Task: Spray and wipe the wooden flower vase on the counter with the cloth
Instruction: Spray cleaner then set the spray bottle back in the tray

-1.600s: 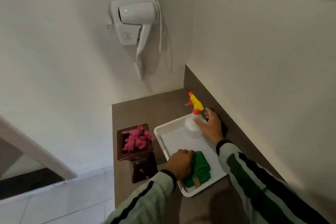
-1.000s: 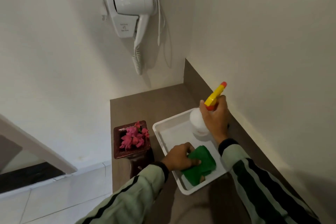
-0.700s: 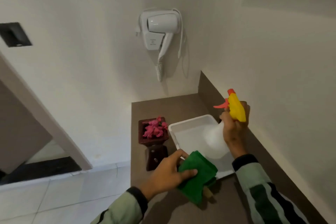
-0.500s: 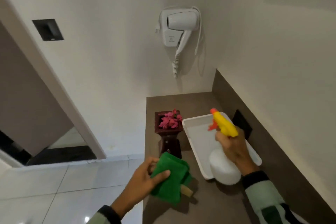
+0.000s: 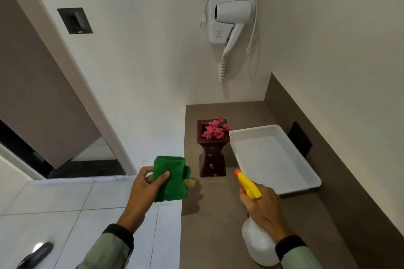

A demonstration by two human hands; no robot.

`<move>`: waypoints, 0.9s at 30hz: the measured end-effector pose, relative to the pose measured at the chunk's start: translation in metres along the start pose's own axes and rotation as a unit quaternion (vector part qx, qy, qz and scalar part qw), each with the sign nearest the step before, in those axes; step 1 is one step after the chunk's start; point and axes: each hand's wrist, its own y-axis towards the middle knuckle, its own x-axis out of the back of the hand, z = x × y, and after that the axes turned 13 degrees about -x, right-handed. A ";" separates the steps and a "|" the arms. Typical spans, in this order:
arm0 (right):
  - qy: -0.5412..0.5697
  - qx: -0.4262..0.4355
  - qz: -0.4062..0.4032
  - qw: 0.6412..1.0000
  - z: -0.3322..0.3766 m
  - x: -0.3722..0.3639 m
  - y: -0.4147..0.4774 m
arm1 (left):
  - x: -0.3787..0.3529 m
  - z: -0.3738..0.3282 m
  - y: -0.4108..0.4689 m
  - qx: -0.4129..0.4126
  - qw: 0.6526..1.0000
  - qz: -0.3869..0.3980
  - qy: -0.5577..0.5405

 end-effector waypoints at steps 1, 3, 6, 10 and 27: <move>-0.004 -0.004 -0.004 1.000 -0.002 0.000 -0.001 | -0.003 -0.001 0.001 0.001 1.000 0.001 -0.004; -0.006 -0.019 -0.006 1.000 -0.006 -0.001 -0.001 | -0.008 -0.003 0.004 0.004 1.000 0.003 -0.014; -0.013 -0.028 -0.009 0.999 -0.007 0.002 0.001 | -0.015 -0.007 0.008 0.002 1.000 0.005 -0.019; 0.005 0.001 -0.092 0.996 0.002 0.031 0.012 | -0.020 -0.010 0.011 0.003 1.000 0.012 -0.026; 0.062 -0.168 -0.114 0.977 -0.010 0.087 0.189 | -0.036 -0.015 0.004 -0.006 0.985 0.167 0.048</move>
